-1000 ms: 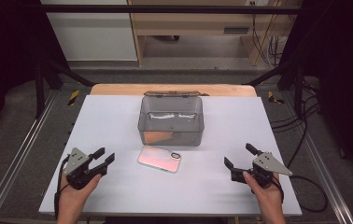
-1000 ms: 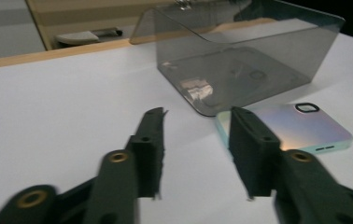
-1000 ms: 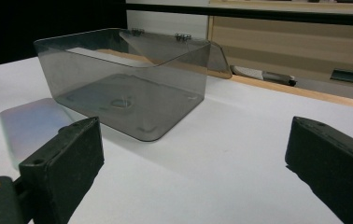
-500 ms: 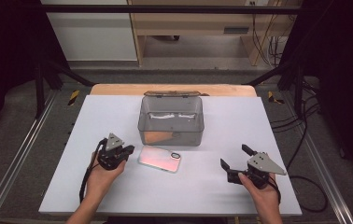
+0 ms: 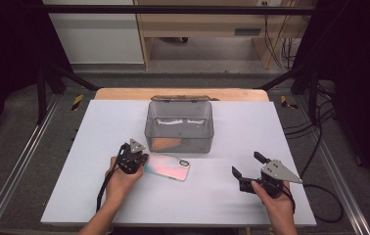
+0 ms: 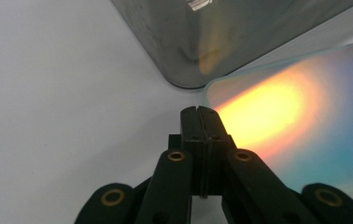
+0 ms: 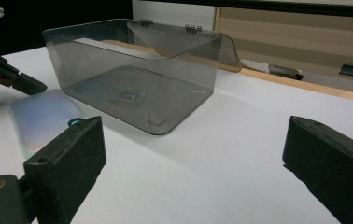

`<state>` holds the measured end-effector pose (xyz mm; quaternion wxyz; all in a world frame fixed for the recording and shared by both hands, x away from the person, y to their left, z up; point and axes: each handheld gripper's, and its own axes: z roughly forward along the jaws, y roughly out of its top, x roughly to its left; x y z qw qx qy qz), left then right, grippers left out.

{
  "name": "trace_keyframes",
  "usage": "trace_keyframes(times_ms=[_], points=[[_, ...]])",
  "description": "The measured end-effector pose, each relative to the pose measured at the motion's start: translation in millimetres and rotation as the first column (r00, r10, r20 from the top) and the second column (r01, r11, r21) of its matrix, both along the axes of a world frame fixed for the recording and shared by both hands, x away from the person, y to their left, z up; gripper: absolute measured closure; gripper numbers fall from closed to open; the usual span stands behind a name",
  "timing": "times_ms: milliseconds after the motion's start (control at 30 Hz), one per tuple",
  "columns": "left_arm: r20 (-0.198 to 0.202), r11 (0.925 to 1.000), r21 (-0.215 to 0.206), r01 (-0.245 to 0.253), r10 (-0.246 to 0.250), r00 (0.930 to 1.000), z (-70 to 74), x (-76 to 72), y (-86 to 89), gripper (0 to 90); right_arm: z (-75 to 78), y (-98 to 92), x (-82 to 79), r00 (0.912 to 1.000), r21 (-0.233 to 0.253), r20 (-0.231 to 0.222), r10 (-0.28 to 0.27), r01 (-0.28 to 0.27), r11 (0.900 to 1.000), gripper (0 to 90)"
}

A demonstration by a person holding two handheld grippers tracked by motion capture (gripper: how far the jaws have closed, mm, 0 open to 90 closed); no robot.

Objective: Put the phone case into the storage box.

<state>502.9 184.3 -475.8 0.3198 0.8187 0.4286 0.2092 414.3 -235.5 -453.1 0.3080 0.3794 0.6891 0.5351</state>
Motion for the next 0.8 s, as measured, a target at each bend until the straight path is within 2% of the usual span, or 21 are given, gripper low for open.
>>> trace_keyframes(times_ms=[67,100,233,267,300,367,400,433,500,600,700,733,800], points=[[-0.006,0.9997,-0.022,0.004,-0.004,1.0,-0.3,-1.4,-1.4,90.0,-0.2,0.5,0.2,1.0,-0.001,0.0,0.004,-0.004,1.0,6.1],[-0.006,0.9997,-0.022,0.004,-0.004,1.0,-0.3,-1.4,-1.4,90.0,-0.2,0.5,0.2,1.0,-0.001,0.0,0.004,-0.004,1.0,6.1],[0.008,0.9985,-0.014,0.054,-0.054,0.9985,-1.4,-7.8,-12.7,90.0,0.0,5.1,-1.2,0.9995,-0.002,-0.008,0.03,-0.03,1.0,5.7],[0.003,0.9976,-0.03,0.062,-0.062,0.9981,-1.6,-9.0,-16.6,90.0,0.0,5.1,-1.2,0.9995,-0.002,-0.008,0.03,-0.03,1.0,5.7],[0.003,0.996,-0.031,0.084,-0.084,0.9964,-2.0,-11.3,-26.3,90.0,-0.4,7.6,-0.8,0.9989,-0.011,-0.015,0.045,-0.045,0.999,5.5],[0.004,0.9948,-0.036,0.096,-0.096,0.9954,-2.3,-12.2,-31.9,90.0,-0.9,9.0,-0.5,0.9985,-0.015,-0.025,0.049,-0.05,0.999,5.5],[0.002,0.9924,-0.044,0.115,-0.115,0.9933,-2.5,-13.3,-43.0,90.0,-1.8,11.9,-0.3,0.9971,-0.03,-0.043,0.064,-0.065,0.997,5.4],[0.002,0.9924,-0.044,0.115,-0.115,0.9933,-2.5,-13.3,-43.0,90.0,-1.8,11.9,-0.3,0.9971,-0.03,-0.043,0.064,-0.065,0.997,5.4],[0.007,0.9908,-0.042,0.129,-0.128,0.9917,-3.0,-13.9,-54.1,90.0,-2.2,14.4,-0.4,0.9956,-0.036,-0.057,0.074,-0.076,0.996,5.4],[0.003,0.987,-0.038,0.156,-0.156,0.9878,-2.7,-12.9,-72.6,90.0,-4.0,18.3,0.0,0.9914,-0.054,-0.077,0.105,-0.11,0.992,5.6],[-0.001,0.9859,-0.045,0.161,-0.161,0.9869,-2.8,-12.7,-79.7,90.0,-6.1,22.3,0.6,0.982,-0.066,-0.119,0.147,-0.155,0.986,6.5],[-0.001,0.9856,-0.045,0.163,-0.163,0.9865,-2.8,-12.7,-83.0,90.0,-6.1,22.3,0.6,0.982,-0.066,-0.119,0.147,-0.155,0.986,6.5],[-0.005,0.9843,-0.049,0.17,-0.17,0.9854,-2.6,-12.5,-89.7,90.0,-7.9,25.6,1.8,0.9701,-0.069,-0.171,0.172,-0.186,0.98,6.5]])
